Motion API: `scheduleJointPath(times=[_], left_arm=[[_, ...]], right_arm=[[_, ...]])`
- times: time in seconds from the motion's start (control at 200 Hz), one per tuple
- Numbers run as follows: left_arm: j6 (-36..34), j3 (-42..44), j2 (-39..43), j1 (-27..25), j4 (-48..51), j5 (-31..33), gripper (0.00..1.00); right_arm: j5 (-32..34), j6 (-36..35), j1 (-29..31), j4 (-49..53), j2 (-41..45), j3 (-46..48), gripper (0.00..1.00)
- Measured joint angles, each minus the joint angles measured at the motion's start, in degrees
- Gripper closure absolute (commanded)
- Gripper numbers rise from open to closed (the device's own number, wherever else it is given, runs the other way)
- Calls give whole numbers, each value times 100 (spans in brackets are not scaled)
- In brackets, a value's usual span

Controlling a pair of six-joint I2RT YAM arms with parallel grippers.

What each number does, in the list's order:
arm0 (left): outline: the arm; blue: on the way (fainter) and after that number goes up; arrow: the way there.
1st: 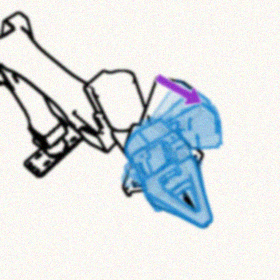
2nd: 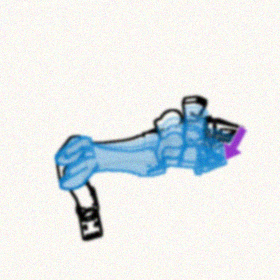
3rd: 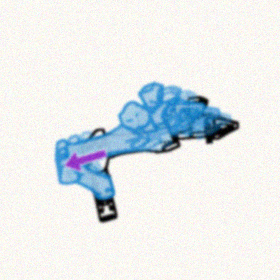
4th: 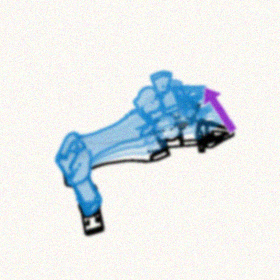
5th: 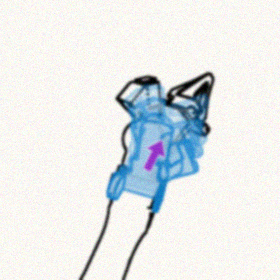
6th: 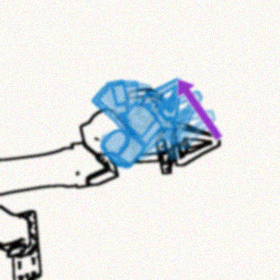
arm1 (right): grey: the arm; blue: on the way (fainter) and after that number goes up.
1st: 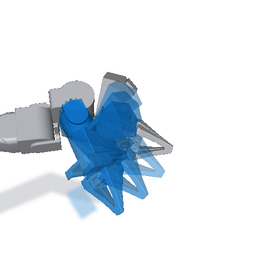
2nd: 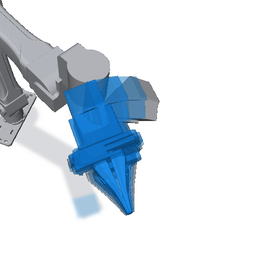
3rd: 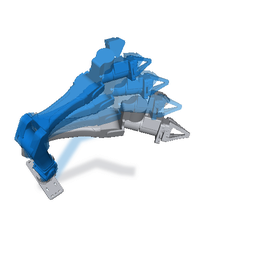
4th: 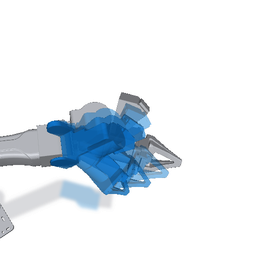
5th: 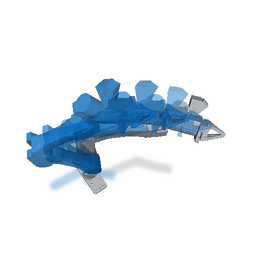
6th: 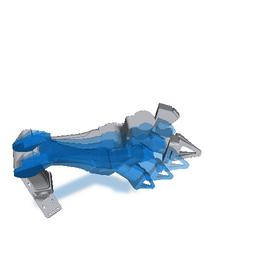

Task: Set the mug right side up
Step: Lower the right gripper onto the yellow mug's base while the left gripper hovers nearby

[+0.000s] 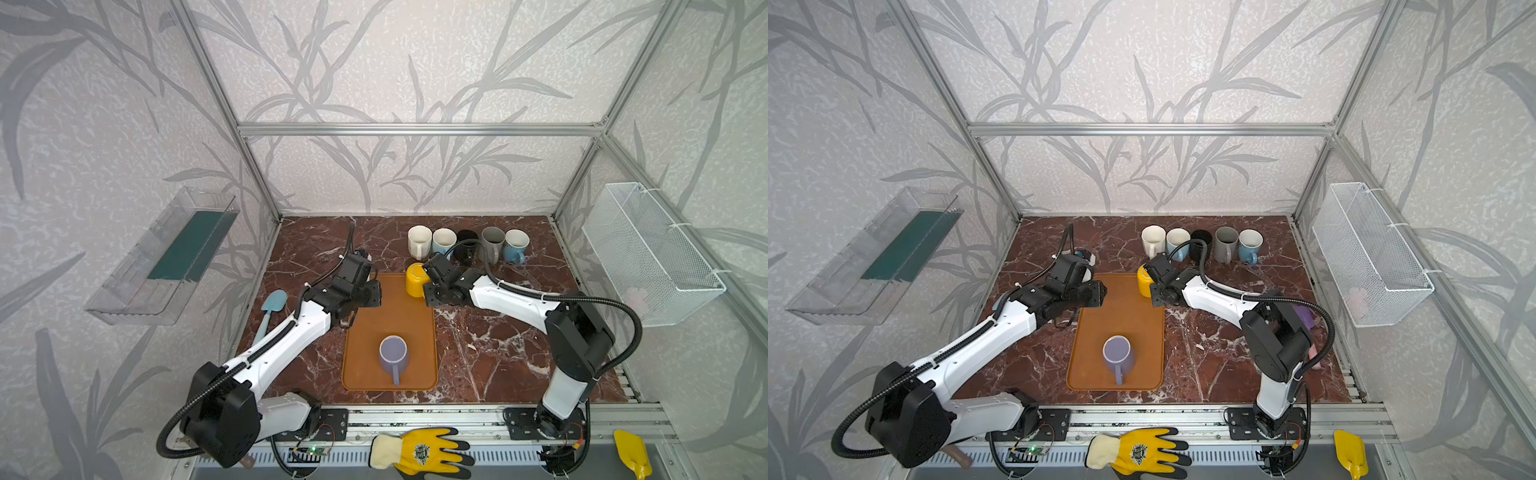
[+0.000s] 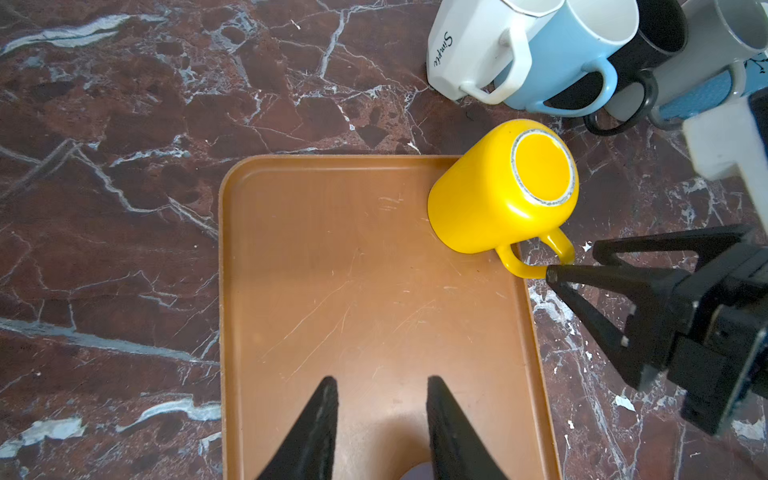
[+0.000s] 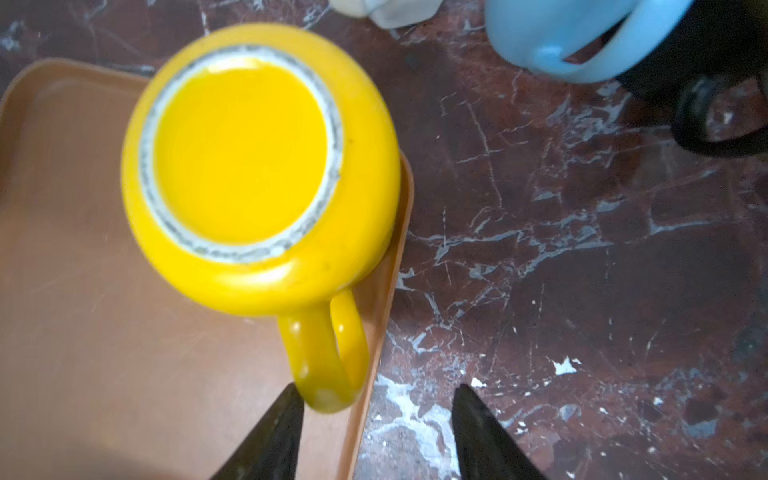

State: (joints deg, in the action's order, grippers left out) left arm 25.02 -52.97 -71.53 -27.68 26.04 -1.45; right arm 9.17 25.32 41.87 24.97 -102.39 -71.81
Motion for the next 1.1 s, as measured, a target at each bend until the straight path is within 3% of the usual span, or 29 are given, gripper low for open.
scheduleJointPath(times=[0.345,1.1], left_arm=[[-20,0,52,0,17,2,62],[-173,-2,116,2,251,9,62]], right_arm=[[-629,-774,-122,855,-11,-920,46],[-664,-973,-131,1379,-776,-1543,58]])
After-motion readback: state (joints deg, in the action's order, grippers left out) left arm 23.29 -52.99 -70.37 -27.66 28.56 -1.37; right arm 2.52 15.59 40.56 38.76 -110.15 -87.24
